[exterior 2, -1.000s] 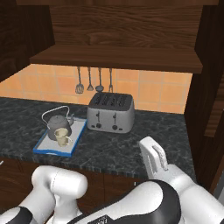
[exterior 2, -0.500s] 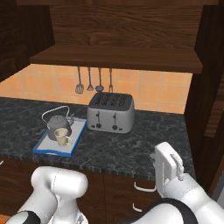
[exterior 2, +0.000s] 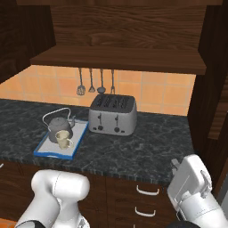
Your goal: Pick the kettle from the counter and place it on the tray. Then pick the mug from the cabinet and place it on the tray. Then close the cabinet doors.
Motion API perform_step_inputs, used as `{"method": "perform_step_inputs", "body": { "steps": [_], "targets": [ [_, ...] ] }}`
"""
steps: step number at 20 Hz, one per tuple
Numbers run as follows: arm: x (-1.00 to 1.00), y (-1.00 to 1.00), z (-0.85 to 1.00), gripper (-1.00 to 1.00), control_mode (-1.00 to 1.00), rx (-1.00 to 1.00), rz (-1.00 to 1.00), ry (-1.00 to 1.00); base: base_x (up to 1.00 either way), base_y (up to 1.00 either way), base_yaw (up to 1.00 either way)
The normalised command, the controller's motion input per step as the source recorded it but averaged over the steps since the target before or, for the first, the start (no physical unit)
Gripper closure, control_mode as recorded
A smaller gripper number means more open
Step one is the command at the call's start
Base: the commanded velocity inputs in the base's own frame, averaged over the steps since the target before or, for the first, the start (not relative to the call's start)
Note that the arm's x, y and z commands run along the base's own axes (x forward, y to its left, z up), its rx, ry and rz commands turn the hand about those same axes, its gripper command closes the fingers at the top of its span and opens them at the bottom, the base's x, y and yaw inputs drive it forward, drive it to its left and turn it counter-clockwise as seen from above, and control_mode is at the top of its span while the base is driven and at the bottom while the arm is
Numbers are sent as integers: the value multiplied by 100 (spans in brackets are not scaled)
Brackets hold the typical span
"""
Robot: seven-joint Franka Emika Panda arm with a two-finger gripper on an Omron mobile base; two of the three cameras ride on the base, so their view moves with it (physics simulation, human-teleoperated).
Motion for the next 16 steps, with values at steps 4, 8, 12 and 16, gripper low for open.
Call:
{"method": "perform_step_inputs", "body": {
  "steps": [4,8,12,16],
  "targets": [
    [-11,-49,0,100,-100,6,0,0,0,0,0],
    [-9,-59,0,100,-100,10,-1,0,0,0,0],
    [0,-45,4,100,-100,12,-3,0,0,0,0],
    [6,-28,22,100,-100,8,-4,0,0,0,0]
  ]
}}
